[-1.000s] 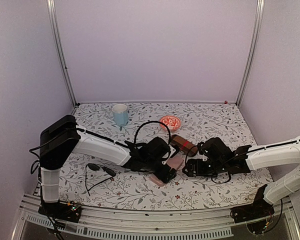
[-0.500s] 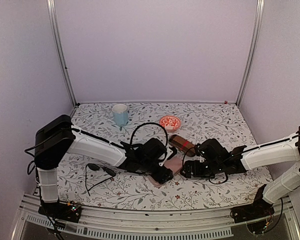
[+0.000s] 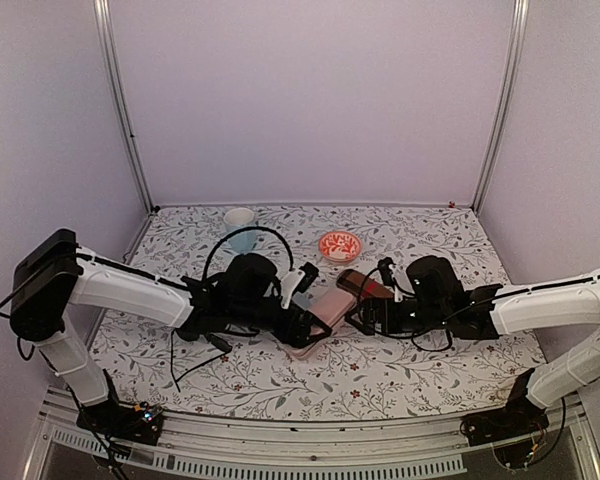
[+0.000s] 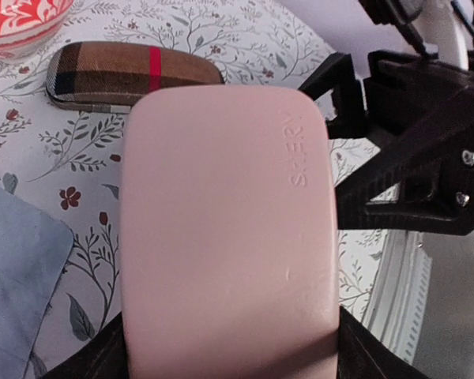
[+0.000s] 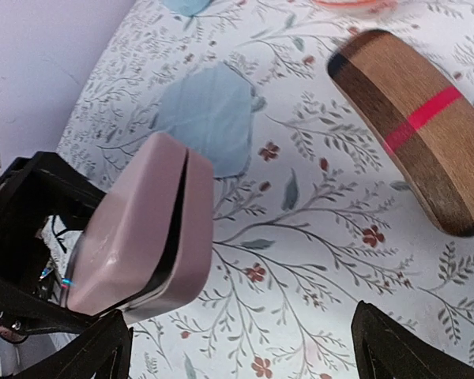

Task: Organize the sunglasses
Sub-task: Pick up the sunglasses case from the center of the board, then open the sunglasses case.

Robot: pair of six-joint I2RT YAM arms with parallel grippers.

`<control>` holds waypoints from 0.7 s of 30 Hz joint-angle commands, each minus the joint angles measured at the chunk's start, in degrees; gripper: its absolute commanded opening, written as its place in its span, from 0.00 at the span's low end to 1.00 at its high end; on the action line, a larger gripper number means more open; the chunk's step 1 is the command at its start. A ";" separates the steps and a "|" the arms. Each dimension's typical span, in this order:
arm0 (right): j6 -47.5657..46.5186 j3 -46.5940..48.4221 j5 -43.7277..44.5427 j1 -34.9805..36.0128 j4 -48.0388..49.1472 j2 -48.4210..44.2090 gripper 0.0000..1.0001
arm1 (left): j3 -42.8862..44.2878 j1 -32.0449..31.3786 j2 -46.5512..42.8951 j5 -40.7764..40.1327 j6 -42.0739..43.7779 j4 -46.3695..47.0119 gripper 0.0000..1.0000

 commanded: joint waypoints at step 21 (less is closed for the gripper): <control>-7.84 4.06 -22.18 -0.49 31.67 7.62 0.99 | -14.39 6.51 -6.59 24.42 -19.07 45.43 0.00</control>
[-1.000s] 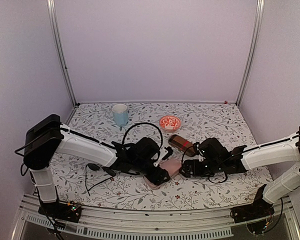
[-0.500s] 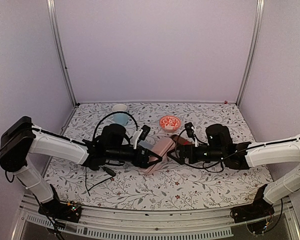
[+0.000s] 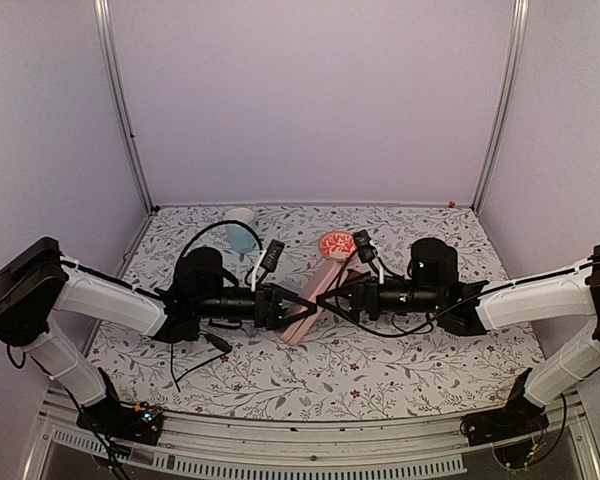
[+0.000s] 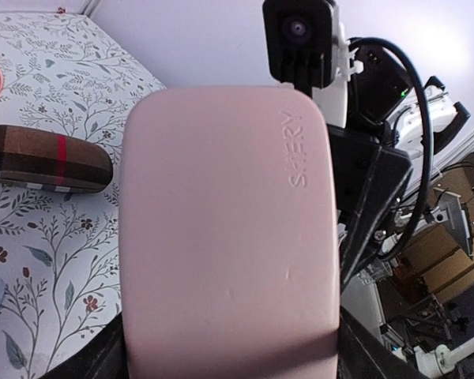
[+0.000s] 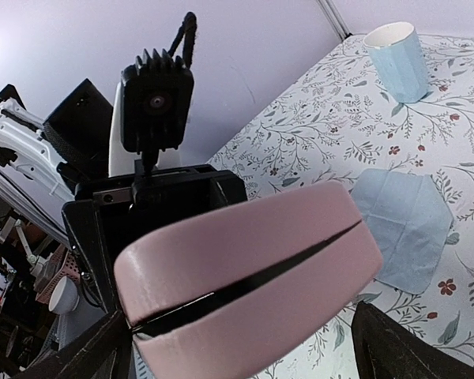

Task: Organize the sunglasses
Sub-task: Open the sunglasses case.

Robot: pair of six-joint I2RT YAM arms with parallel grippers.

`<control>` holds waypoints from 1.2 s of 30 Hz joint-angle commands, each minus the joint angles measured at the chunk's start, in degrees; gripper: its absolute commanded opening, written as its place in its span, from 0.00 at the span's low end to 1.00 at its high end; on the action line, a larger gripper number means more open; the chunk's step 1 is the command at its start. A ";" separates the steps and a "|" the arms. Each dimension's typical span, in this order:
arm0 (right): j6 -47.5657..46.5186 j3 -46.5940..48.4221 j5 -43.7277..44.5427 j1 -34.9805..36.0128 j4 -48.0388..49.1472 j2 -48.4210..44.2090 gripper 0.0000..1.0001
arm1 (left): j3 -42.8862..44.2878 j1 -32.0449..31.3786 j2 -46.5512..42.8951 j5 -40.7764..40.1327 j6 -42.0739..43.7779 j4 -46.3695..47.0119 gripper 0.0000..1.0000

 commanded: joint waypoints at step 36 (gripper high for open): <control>12.90 -7.58 5.98 -5.98 -1.74 7.80 0.41 | -3.50 0.74 3.23 9.29 -7.59 26.69 0.00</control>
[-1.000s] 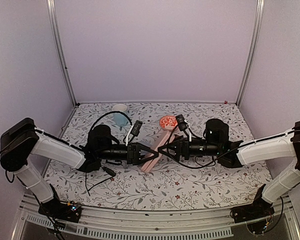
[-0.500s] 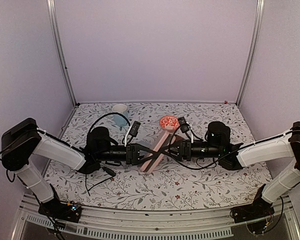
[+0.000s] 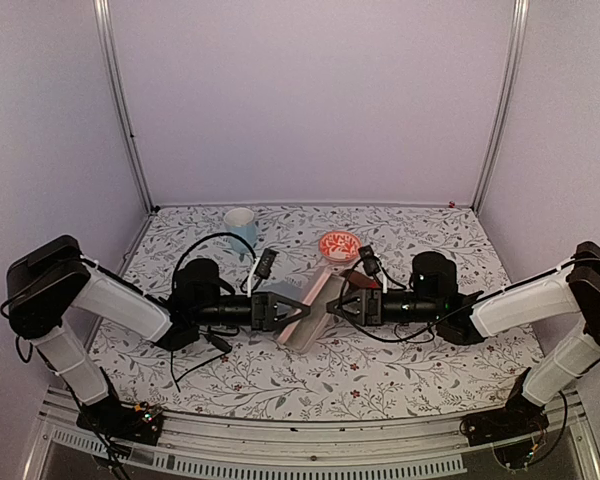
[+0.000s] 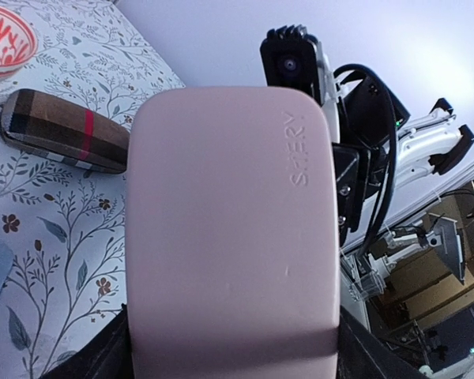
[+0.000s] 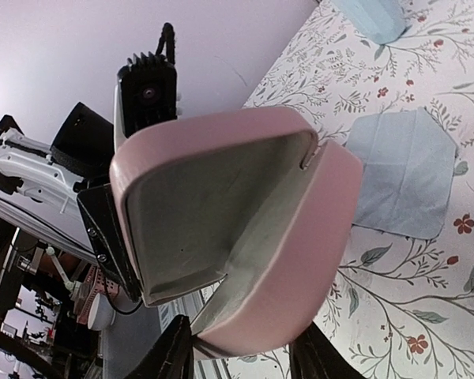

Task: Organize the sunglasses
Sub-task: Open the sunglasses case, then place the sunglasses case at the center of the board.

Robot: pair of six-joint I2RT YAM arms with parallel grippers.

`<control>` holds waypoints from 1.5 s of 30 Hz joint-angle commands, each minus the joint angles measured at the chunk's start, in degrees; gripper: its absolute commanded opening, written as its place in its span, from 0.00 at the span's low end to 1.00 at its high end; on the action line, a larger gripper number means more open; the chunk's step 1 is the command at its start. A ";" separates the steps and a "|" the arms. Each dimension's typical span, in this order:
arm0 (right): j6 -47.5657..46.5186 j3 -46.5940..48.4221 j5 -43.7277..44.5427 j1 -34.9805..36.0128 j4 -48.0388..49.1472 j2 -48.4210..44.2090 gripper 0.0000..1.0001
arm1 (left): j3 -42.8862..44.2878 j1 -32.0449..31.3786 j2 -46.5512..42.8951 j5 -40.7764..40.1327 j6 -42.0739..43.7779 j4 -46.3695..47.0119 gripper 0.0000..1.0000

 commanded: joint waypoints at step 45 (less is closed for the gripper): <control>-2.35 -7.94 23.31 -8.07 -39.36 -36.63 0.73 | 49.54 -0.43 30.56 26.66 38.66 -64.55 0.00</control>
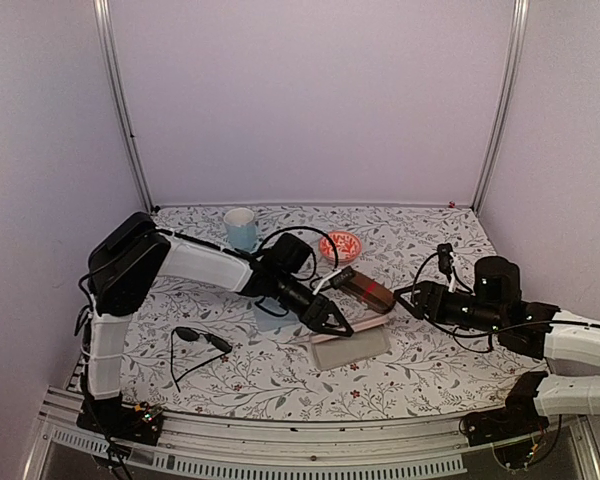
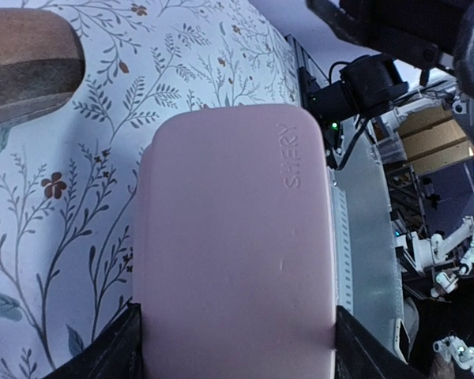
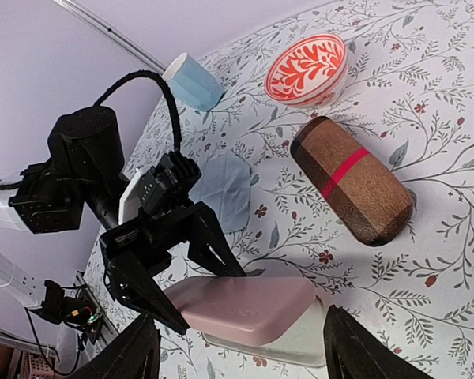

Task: Organize the sunglasses
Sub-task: Place the sunglasses case at the center of the board.

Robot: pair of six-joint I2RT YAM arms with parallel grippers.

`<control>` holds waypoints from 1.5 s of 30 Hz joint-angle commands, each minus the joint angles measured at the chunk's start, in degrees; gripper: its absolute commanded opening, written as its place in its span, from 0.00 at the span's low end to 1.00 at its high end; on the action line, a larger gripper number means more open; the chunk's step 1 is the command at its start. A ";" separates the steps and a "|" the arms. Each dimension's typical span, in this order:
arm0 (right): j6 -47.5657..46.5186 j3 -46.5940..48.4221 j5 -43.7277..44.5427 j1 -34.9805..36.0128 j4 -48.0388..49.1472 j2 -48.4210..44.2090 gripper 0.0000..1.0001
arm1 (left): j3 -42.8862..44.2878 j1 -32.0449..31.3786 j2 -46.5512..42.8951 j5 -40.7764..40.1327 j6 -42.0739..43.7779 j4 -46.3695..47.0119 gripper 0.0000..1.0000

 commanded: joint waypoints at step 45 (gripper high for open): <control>1.61 -1.56 0.06 -0.54 -0.27 5.66 0.73 | 29.14 2.88 14.26 2.63 12.71 -26.93 0.90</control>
